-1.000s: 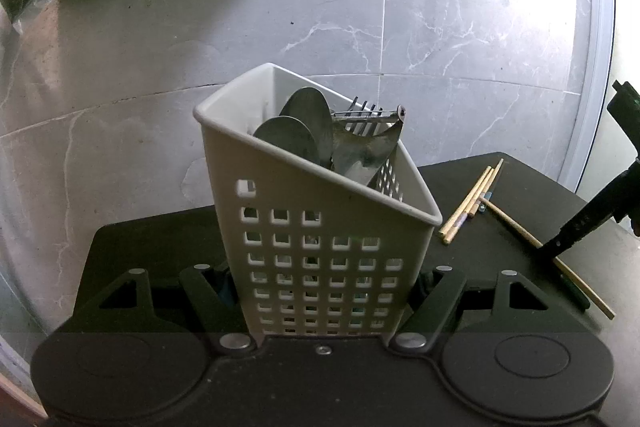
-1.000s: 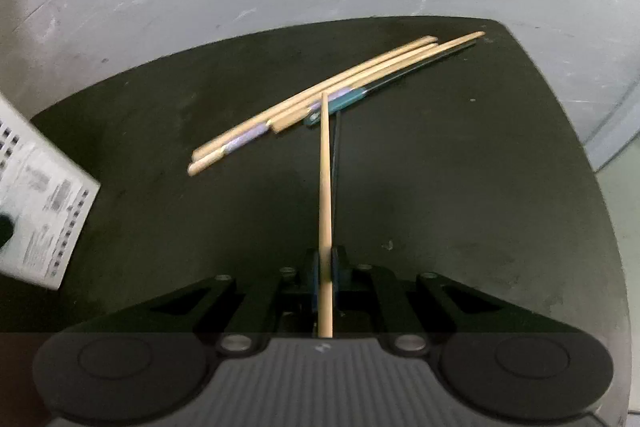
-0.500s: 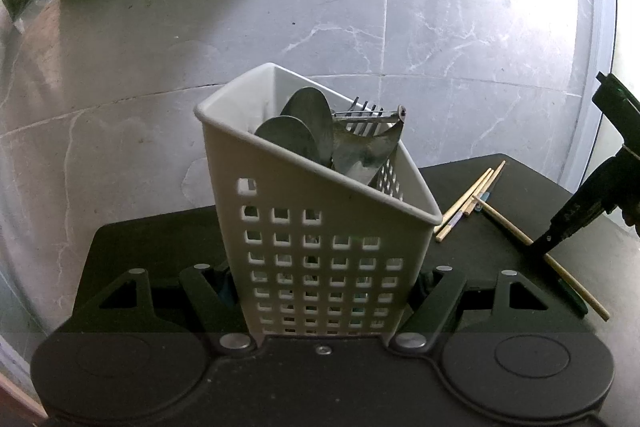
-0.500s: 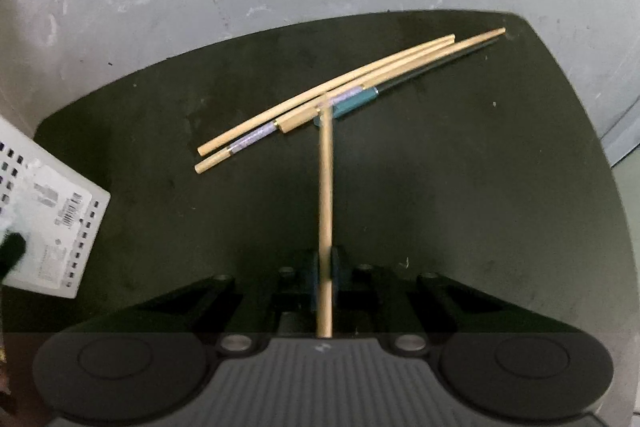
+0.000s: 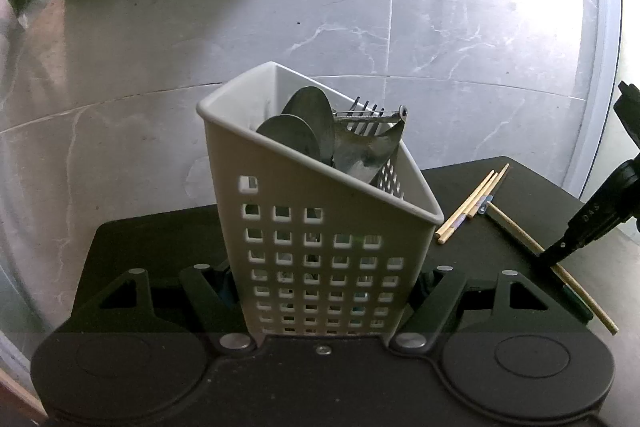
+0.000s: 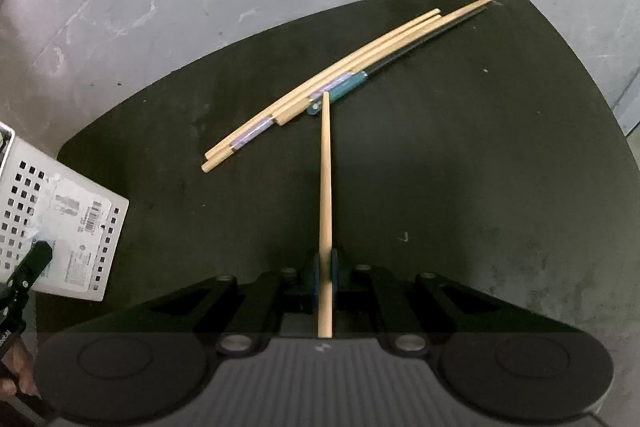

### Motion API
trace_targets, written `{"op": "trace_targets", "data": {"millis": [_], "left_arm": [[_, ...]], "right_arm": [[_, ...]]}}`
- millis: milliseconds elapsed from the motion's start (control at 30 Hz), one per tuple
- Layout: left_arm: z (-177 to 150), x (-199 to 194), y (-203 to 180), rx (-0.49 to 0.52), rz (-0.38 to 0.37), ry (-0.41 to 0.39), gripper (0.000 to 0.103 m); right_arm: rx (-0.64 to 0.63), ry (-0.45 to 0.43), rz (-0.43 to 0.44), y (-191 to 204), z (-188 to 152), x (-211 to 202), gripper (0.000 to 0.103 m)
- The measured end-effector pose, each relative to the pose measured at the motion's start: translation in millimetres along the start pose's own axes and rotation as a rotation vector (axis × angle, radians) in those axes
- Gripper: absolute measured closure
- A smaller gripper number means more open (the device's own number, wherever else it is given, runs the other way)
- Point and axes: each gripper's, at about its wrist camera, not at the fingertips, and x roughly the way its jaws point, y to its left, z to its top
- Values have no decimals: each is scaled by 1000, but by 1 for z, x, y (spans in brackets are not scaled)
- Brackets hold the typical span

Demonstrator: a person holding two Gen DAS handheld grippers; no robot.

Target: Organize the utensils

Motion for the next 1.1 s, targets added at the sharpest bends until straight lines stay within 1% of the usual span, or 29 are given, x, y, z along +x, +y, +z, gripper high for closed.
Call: {"op": "trace_targets", "data": {"millis": [100,233,267,333,400,467,567,767,1100], "left_arm": [[0,0,-1,0,2,1,26],[0,0,-1,0,4,1,26],[0,0,-1,0,4,2,26],[0,0,-1,-1,5,2,26],[0,-1,-1,-3,7,2,26],[0,-1,-1,-4,8,1,26],[0,-1,-1,-4,8,2,26],[0,-1,-1,-8,8,0,26],[0,0,1,-11,6,2,26]], "right_arm": [[-47,3,-32,3,1,-2,97],[-143,13,-94,16,2,-1,96],[-160,14,-109,20,2,-1,93],[-204,14,-120,25,1,0,83],[-233,14,-125,30,-1,1,63],[-253,8,-122,33,-3,1,60],[-290,-12,-149,38,-1,5,88],[-259,11,-144,39,3,6,91],[-282,-21,-156,42,-9,5,92]]}}
